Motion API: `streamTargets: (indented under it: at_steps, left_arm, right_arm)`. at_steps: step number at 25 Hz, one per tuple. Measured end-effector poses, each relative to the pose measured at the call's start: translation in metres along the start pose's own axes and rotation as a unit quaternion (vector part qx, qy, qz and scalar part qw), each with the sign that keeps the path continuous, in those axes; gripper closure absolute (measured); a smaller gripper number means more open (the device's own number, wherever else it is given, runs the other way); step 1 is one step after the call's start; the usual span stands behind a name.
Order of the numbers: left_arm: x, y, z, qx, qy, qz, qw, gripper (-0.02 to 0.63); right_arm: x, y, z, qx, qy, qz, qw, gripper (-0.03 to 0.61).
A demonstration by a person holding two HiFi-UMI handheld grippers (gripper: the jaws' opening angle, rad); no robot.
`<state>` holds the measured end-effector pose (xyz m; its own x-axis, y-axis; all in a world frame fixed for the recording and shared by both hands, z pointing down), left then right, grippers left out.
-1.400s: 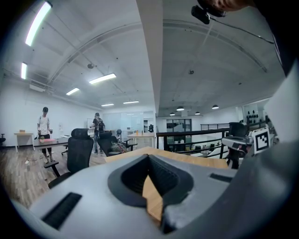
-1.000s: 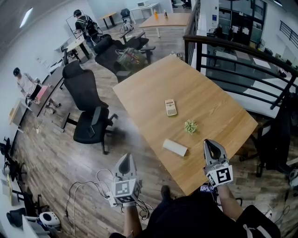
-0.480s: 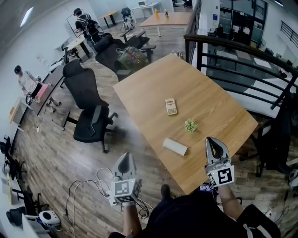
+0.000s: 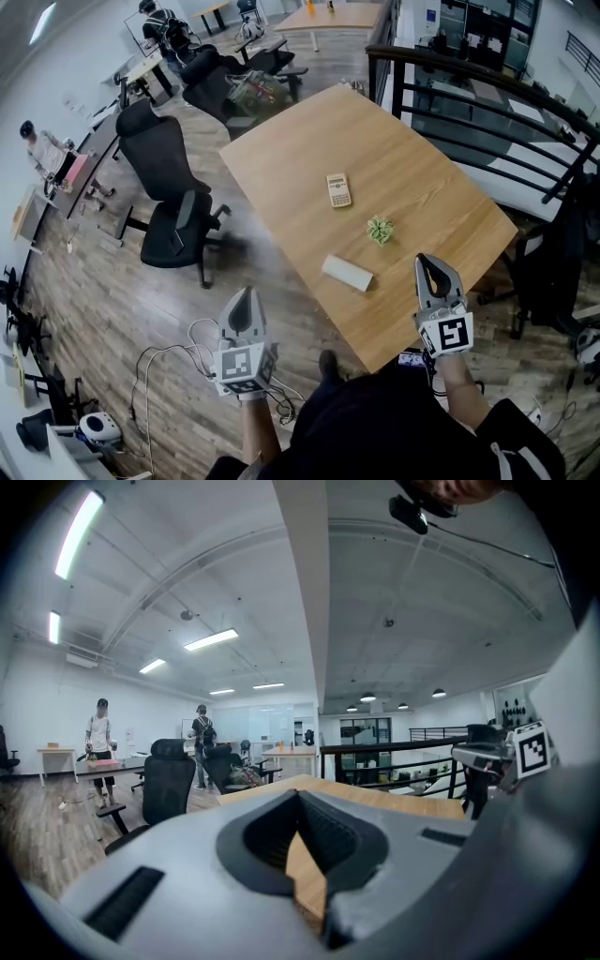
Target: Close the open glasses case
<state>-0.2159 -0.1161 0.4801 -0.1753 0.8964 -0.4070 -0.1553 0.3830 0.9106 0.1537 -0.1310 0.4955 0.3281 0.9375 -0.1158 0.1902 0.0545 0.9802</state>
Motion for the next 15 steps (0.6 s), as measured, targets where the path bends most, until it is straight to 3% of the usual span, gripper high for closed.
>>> streamTargets:
  at_steps: [15]
  left_arm:
    - [-0.007,-0.001,0.012,0.002,0.008,-0.016,0.9998,0.612]
  right_arm:
    - [0.004,0.013,0.019,-0.003,-0.011,-0.025,1.000,0.565]
Point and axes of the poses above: the fingertips, and each gripper's own axes: x backward along the fingers, z to its right, y out of its underside, the point moved 6 cm from there along x, backward along the fingers, and after that the axes turned 13 degrees about -z, right-handed, at the moved point
